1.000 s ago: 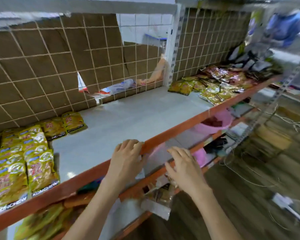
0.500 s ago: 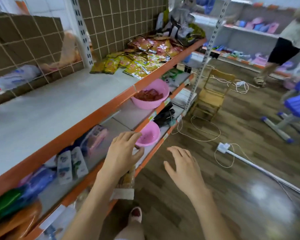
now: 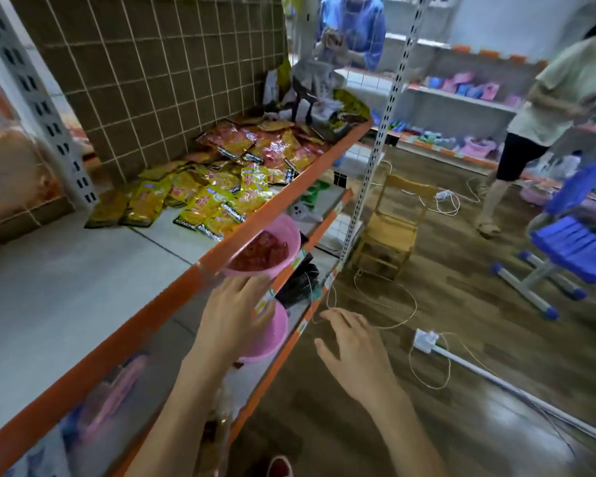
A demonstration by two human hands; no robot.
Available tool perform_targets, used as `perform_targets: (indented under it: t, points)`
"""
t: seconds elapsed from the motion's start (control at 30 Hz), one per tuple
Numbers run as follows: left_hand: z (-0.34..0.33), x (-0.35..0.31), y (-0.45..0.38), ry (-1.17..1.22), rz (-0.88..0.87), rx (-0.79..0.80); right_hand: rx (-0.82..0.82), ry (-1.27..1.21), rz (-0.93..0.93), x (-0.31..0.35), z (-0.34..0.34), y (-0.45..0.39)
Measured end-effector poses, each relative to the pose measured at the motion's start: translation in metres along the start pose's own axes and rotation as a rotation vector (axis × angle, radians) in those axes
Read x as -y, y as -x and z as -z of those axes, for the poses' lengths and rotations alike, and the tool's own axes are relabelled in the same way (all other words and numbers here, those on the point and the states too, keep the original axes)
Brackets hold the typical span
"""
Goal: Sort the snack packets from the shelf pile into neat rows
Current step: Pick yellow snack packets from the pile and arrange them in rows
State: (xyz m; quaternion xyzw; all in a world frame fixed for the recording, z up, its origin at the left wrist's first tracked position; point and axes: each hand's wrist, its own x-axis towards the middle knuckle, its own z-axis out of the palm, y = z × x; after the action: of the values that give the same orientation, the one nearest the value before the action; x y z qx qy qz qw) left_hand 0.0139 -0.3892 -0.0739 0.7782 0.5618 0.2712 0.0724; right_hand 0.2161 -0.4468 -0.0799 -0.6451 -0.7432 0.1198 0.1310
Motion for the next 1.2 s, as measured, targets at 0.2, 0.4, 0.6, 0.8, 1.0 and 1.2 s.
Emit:
perform_targets:
  t: [0.2, 0.4, 0.6, 0.8, 1.0, 1.2]
  points:
    - [-0.003, 0.041, -0.092, 0.012, 0.139, -0.088, -0.001, 0.017, 0.111, -0.008, 0.014, -0.123]
    - [0.000, 0.075, -0.141, 0.014, 0.242, -0.163, 0.030, -0.035, 0.208, -0.008, 0.011, -0.210]
    - [0.009, 0.106, -0.177, 0.020, 0.525, -0.229, 0.054, -0.091, 0.360, 0.004, 0.012, -0.298]
    - [0.014, 0.140, -0.221, -0.142, 0.830, -0.239, 0.107, -0.018, 0.546, 0.026, 0.014, -0.397]
    - [0.017, 0.138, -0.249, -0.260, 1.056, -0.265, 0.310, 0.226, 0.668, 0.051, 0.013, -0.460]
    - [0.010, 0.123, -0.272, -0.428, 1.269, -0.147, 0.354, 0.229, 0.761, 0.062, 0.006, -0.479]
